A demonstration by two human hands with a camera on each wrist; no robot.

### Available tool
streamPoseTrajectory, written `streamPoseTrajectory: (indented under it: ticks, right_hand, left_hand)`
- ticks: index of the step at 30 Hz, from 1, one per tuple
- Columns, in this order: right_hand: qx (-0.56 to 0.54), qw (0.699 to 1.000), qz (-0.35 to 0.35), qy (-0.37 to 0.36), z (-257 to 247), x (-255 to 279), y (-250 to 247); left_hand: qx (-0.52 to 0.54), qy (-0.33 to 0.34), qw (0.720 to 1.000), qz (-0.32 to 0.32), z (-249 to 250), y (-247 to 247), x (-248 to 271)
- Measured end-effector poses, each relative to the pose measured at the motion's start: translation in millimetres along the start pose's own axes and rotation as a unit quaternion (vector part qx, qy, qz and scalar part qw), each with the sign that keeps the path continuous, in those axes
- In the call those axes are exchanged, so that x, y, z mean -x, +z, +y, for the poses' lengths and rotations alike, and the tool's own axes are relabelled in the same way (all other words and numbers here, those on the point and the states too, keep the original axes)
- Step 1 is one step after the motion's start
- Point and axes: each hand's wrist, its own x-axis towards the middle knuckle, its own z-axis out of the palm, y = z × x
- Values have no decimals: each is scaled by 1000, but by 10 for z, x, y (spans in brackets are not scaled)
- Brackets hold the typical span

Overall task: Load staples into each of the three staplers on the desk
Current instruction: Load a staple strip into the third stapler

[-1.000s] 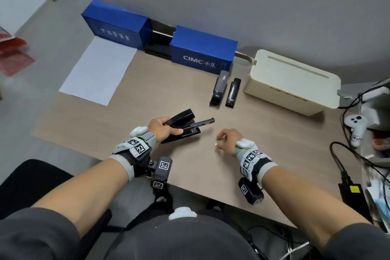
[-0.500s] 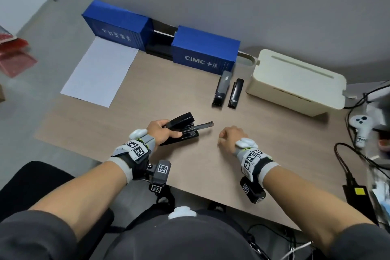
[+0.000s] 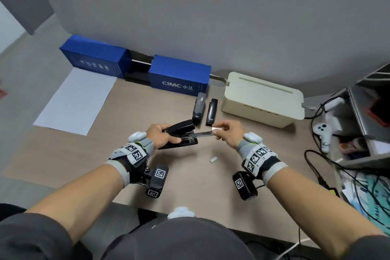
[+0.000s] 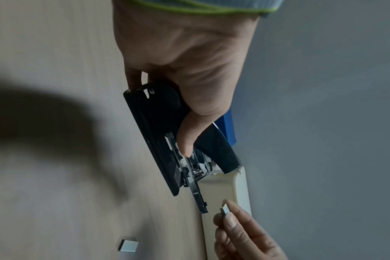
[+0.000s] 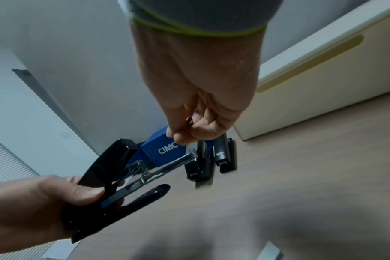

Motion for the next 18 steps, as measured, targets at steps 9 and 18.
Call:
streamPoseTrajectory:
  ticks: [9, 18]
  right_hand:
    - [56, 998, 6, -30, -108, 19, -58]
    - [175, 979, 6, -107, -52, 58, -31]
  left_hand:
    - [-58, 65, 996, -7, 200, 82, -37]
    - [-51, 80, 995, -14, 241, 131, 37]
